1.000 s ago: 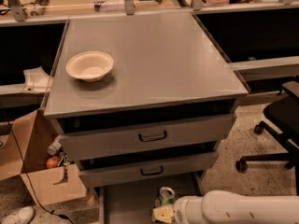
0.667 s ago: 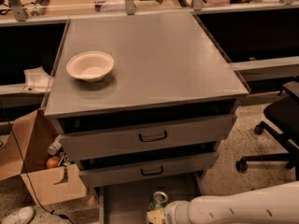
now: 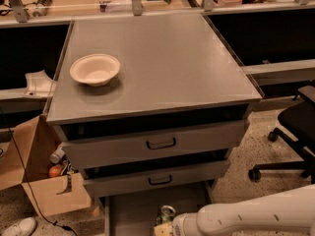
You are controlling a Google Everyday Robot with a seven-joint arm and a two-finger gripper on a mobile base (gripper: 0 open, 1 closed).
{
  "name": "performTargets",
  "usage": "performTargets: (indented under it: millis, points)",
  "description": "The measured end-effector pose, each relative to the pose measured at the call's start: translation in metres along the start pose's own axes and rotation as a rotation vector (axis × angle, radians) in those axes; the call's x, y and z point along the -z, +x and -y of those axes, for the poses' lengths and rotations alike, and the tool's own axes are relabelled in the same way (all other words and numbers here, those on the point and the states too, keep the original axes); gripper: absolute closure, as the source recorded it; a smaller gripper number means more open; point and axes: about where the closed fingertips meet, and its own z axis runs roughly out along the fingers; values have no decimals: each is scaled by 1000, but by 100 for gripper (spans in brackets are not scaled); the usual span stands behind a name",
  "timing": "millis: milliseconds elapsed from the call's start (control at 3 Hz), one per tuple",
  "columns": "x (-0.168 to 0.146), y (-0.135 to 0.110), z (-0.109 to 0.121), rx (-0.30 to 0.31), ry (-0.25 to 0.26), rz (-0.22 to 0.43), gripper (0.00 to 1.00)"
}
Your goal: Place green can into bottom drawer
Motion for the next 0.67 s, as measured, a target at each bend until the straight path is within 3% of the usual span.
performTargets:
  millis: [333,667]
  points:
    - [-22,3,13,-64,0,-6,100]
    - [-32,-2,21,-88,20,9,100]
